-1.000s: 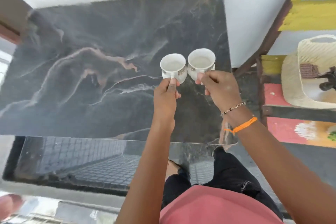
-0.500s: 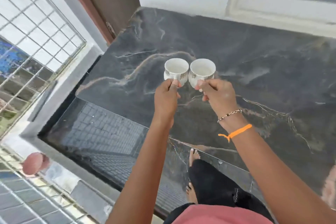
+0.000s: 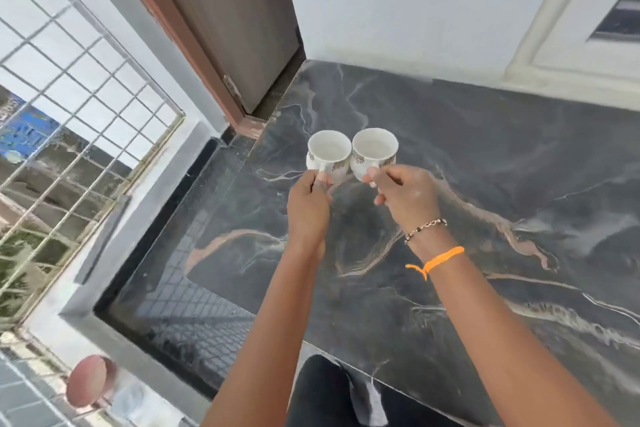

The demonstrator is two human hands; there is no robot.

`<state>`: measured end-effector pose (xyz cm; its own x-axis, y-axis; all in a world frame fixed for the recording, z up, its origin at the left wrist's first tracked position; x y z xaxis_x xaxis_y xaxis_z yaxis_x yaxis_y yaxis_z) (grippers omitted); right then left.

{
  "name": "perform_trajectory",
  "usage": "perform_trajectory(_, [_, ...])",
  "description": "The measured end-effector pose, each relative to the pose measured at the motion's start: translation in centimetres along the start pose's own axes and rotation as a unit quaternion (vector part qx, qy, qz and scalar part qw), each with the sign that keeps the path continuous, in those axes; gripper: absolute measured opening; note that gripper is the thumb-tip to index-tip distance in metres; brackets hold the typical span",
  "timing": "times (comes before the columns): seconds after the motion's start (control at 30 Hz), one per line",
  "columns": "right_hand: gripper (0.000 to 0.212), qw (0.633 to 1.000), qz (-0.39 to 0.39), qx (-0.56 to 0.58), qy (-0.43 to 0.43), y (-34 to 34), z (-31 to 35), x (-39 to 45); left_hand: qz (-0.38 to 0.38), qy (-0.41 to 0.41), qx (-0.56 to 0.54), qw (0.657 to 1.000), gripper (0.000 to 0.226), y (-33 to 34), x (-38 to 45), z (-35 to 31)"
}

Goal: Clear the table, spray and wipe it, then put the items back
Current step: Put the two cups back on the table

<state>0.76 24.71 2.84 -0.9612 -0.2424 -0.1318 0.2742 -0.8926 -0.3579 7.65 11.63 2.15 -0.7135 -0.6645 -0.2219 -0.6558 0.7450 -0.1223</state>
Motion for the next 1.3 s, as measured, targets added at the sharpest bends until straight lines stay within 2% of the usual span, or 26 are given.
perform_trajectory(0.2, [0.022, 0.998, -0.035, -0.042, 0.014, 4.7, 1.1, 5.4, 0.058, -0.025, -0.022, 0.998, 0.032, -1.1, 7.7, 1.0])
perform_trajectory(0.4, [0.022, 0.991, -0.106, -0.066, 0.041, 10.3, 1.6, 11.1, 0.141, -0.074, -0.01, 0.987, 0.03, -1.7, 16.9, 2.3])
perform_trajectory(0.57, [0.019, 0.981, -0.162, -0.08, 0.066, 14.2, 1.1, 16.0, 0.204, -0.083, 0.019, 0.975, 0.032, -1.6, 24.1, 3.2])
perform_trajectory(0.87, [0.018, 0.966, -0.225, -0.043, 0.12, 16.2, -0.5, 18.8, 0.267, -0.089, 0.025, 0.959, 0.03, -0.1, 28.9, 3.3])
perform_trajectory(1.2, [0.021, 0.964, -0.216, -0.095, 0.124, 15.6, -0.9, 20.4, 0.281, -0.073, 0.053, 0.955, 0.028, 0.7, 29.8, 2.7])
perform_trajectory(1.3, [0.027, 0.964, -0.214, -0.111, 0.114, 15.4, -0.9, 20.3, 0.281, -0.08, 0.053, 0.955, 0.02, 0.1, 29.3, 1.9])
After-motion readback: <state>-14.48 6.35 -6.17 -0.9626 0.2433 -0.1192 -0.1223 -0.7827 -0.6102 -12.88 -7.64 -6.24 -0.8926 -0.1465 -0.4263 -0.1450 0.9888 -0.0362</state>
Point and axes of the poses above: each hand's wrist, its own x-axis towards the middle knuckle, its own y-axis out of the palm, z = x × y, the point moved 4 cm from there along x, towards the middle knuckle, and after that the axes turned 6 degrees about -x, right-handed, at the moved point
